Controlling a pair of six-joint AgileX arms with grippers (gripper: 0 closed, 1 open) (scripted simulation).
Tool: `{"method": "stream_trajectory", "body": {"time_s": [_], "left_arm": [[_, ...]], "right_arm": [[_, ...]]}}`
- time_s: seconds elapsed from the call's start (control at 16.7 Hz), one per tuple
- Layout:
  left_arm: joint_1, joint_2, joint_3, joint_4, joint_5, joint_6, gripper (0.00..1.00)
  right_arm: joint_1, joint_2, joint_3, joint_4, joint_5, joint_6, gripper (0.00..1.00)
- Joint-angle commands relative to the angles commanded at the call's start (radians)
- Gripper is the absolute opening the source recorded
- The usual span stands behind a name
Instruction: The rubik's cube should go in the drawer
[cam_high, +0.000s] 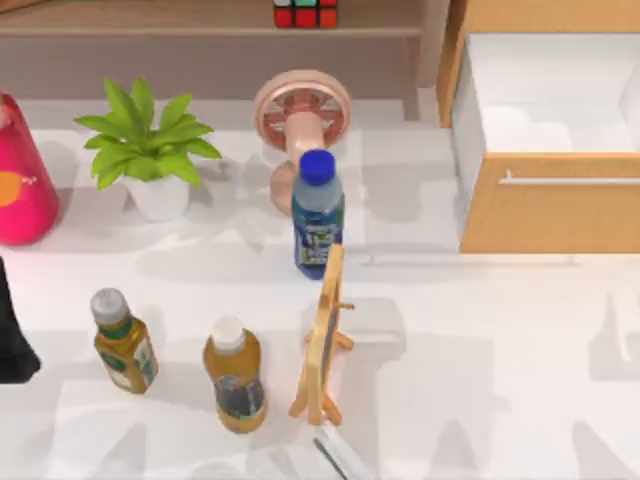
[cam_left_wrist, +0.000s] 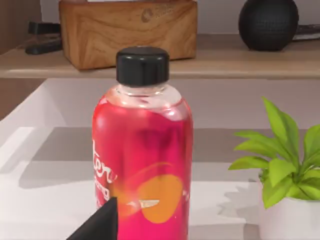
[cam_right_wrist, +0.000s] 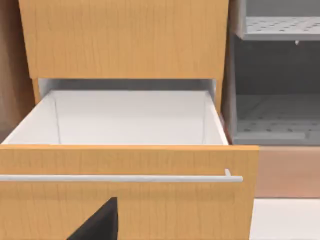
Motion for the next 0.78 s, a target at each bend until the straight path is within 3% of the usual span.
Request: {"method": "stream_trajectory", "body": {"time_s": [0.36, 0.78], "left_arm": [[0.000, 0.000, 0.000, 0.000, 0.000, 0.000, 1.00], [0.000, 0.000, 0.000, 0.000, 0.000, 0.000, 1.00]], "right_arm": [[0.042, 0.103, 0.087, 0.042, 0.045, 0.001, 1.00], [0.243, 0.665, 0.491, 0.238, 0.252, 0.005, 1.00]]}}
